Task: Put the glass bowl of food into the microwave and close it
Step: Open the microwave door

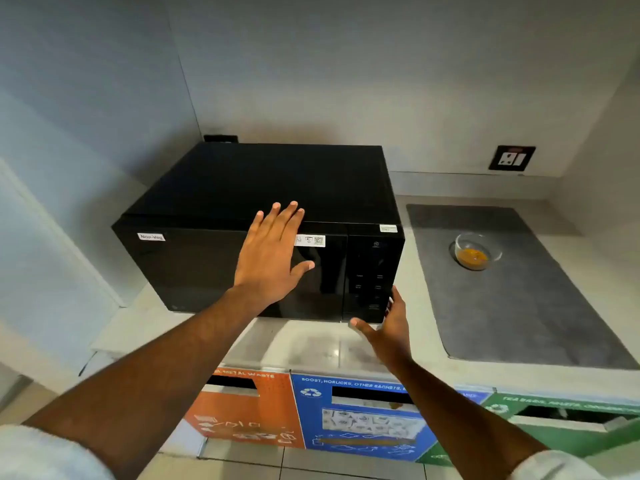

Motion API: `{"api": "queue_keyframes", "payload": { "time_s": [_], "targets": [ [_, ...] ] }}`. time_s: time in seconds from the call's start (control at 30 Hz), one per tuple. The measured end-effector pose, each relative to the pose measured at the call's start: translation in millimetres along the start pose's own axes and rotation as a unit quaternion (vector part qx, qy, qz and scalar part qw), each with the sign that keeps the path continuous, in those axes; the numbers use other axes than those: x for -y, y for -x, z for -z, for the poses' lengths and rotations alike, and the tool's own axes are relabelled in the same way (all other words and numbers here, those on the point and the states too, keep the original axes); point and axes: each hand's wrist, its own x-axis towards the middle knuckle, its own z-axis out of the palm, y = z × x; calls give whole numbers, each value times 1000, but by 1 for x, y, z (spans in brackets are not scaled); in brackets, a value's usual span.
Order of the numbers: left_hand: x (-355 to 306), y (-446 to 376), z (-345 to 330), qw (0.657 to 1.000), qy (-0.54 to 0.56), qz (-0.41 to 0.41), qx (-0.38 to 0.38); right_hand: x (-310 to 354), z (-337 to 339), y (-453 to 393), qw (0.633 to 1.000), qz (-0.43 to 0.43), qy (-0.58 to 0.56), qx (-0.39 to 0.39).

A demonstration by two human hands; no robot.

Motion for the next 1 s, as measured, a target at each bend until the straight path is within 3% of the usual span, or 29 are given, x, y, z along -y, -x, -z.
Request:
{"api": "queue_keyframes", "payload": {
  "time_s": [0.23,0.57,1.0],
  "targets": [
    [1,-1,-14,998,7,25,-64,-22,-28,-12,996,-5,-71,-60],
    [-10,-3,-25,982,51,63,-173,-34,-31,-13,997,5,-29,-64],
    [-10,-5,-31,974,73,63,-206,-32,-37,-12,995,4,5,-101]
  ]
}}
